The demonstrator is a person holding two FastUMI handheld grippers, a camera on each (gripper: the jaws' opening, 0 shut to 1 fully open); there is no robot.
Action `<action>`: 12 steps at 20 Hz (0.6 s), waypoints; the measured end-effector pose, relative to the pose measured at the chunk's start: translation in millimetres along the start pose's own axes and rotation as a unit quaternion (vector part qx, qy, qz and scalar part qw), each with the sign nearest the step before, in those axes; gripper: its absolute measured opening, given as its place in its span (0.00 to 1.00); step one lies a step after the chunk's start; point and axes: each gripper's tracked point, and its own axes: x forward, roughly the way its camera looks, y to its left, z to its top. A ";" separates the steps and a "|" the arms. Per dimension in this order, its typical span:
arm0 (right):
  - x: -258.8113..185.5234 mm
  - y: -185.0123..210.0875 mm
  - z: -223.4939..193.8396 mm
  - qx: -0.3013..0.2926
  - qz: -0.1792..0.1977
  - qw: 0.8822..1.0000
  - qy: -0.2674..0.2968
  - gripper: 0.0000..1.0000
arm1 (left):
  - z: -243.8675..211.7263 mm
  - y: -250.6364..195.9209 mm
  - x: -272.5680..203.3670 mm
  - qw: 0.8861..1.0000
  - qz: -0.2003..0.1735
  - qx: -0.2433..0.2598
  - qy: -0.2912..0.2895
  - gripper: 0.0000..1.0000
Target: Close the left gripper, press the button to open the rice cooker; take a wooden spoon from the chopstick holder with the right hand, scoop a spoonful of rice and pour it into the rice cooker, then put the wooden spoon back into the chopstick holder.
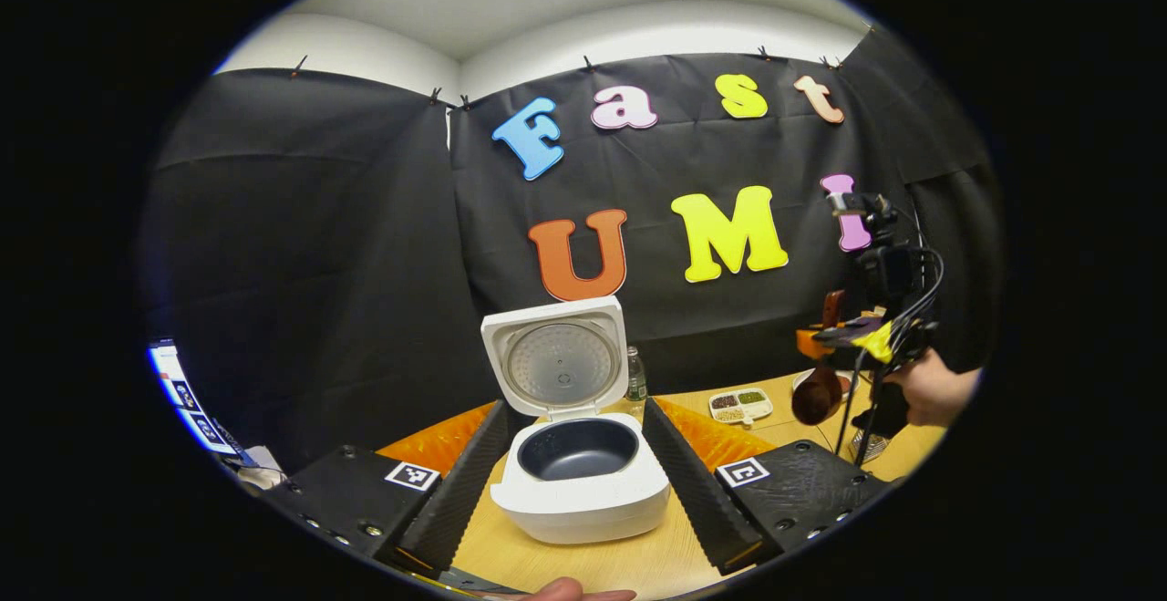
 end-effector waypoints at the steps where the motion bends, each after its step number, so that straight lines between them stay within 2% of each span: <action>1: 7.0 3.3 -13.6 -0.002 -0.001 1.000 0.007 0.25 | -0.4 1.4 0.6 1.000 0.001 0.001 0.001 0.95; 4: 23.2 7.3 -49.0 -0.024 -0.019 0.999 0.029 0.25 | -2.6 4.3 0.8 1.000 0.006 0.004 0.001 0.95; 8: 35.5 8.0 -86.6 -0.087 -0.037 0.994 0.047 0.26 | -9.4 9.8 1.3 1.000 0.009 0.009 0.008 0.95; 12: 40.0 7.7 -125.1 -0.183 -0.054 0.979 0.074 0.26 | -12.9 12.2 1.7 1.000 0.011 0.013 0.015 0.95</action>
